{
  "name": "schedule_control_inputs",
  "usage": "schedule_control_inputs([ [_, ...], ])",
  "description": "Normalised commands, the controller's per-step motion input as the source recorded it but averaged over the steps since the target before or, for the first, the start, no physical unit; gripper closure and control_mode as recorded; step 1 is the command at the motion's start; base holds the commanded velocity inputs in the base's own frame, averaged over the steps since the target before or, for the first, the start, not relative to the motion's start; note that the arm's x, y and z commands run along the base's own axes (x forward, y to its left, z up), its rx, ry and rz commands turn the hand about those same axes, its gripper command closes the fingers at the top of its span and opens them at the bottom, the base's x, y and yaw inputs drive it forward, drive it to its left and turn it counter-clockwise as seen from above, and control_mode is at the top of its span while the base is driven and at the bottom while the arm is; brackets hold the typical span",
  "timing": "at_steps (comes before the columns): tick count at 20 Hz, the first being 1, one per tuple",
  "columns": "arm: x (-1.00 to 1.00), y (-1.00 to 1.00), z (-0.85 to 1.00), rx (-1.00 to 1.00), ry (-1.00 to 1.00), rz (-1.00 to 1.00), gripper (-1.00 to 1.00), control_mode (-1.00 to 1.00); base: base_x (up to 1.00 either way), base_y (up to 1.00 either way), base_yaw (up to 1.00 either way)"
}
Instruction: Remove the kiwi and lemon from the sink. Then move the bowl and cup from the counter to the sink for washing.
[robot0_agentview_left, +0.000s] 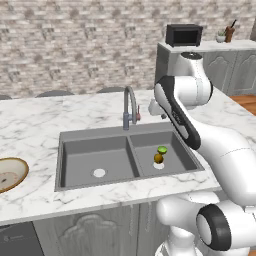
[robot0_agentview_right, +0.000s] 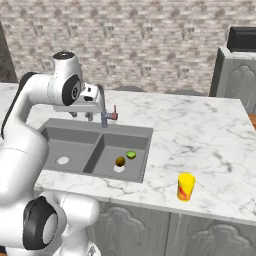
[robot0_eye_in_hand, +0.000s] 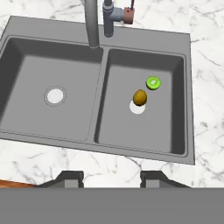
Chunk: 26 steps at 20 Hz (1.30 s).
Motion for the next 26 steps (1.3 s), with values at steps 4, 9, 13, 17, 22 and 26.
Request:
schedule_control_inputs([
  [4,-0.04,0.00,0.00,0.00,0.00,0.00,-1.00,-1.00,0.00,0.00,0.00],
  [9,-0.15,-0.07,0.00,0.00,-0.04,0.00,-1.00,-1.00,0.00,0.00,0.00],
  [13,-0.16,-0.07,-0.01,0.00,-0.04,0.00,-1.00,-1.00,0.00,0.00,0.00],
  [17,-0.15,-0.10,-0.04,0.00,-0.05,0.00,-1.00,-1.00,0.00,0.00,0.00],
  [22,-0.14,-0.12,-0.06,0.02,-0.03,-0.02,-1.00,-1.00,0.00,0.00,0.00],
  [26,-0.13,-0.13,-0.08,0.06,-0.01,-0.04,-1.00,-1.00,0.00,0.00,0.00],
])
